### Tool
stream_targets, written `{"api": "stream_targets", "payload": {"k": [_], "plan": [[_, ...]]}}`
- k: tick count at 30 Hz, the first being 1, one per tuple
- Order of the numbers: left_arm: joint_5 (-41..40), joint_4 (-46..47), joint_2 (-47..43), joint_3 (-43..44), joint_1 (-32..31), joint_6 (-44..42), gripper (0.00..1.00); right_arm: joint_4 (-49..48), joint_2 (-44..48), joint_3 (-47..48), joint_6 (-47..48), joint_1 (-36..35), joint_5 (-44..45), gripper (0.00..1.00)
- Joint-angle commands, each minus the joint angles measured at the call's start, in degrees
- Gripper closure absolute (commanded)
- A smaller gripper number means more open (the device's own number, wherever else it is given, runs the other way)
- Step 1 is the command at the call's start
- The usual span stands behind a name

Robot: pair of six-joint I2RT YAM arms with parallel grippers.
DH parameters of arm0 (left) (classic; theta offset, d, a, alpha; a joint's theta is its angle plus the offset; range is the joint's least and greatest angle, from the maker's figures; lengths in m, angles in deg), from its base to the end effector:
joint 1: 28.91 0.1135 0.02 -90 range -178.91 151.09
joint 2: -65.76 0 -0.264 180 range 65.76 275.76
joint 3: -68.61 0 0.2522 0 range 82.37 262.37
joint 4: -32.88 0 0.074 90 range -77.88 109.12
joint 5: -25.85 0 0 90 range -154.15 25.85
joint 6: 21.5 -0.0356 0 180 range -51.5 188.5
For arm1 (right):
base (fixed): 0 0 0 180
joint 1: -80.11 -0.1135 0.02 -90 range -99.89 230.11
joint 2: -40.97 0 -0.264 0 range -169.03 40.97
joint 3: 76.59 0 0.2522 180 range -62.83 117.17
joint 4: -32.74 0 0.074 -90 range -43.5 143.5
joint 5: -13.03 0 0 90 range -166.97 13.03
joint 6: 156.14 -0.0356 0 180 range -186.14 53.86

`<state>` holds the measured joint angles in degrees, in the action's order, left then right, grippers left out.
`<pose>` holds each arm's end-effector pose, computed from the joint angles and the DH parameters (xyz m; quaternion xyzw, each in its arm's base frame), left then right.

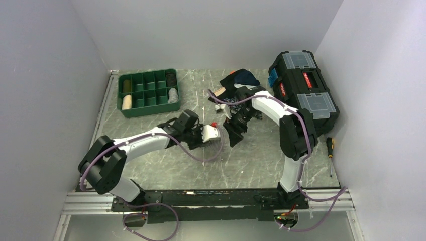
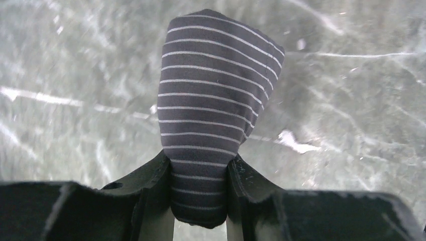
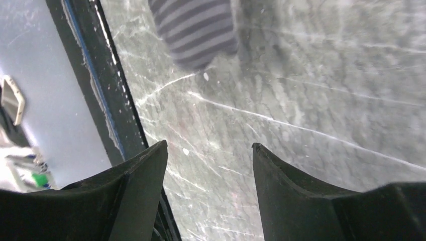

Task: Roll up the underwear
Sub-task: Pick up the underwear from the center of the board.

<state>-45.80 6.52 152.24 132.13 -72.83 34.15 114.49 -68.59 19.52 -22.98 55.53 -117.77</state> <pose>0.2128 -0.2205 0.1969 0.6272 0.6830 -0.1776 0.3295 0.3036 0.1645 0.2031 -0.5087 0.7862 0.3505 0.0143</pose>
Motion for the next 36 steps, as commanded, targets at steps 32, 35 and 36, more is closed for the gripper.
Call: {"api": "stream_targets", "payload": {"k": [32,35,36], "plan": [[-2.9,-9.9,9.3,28.4,54.4,37.8,1.00,-26.5,-2.8,20.8,-21.0,-6.9,11.6,0.39],[-3.2,-8.9,10.6,29.3,55.5,39.4,1.00,-26.9,-2.7,19.2,-21.0,-7.2,11.2,0.39],[-3.2,-8.5,11.2,29.7,55.7,40.0,1.00,-27.0,-2.8,18.8,-20.9,-7.2,11.1,0.39]]}}
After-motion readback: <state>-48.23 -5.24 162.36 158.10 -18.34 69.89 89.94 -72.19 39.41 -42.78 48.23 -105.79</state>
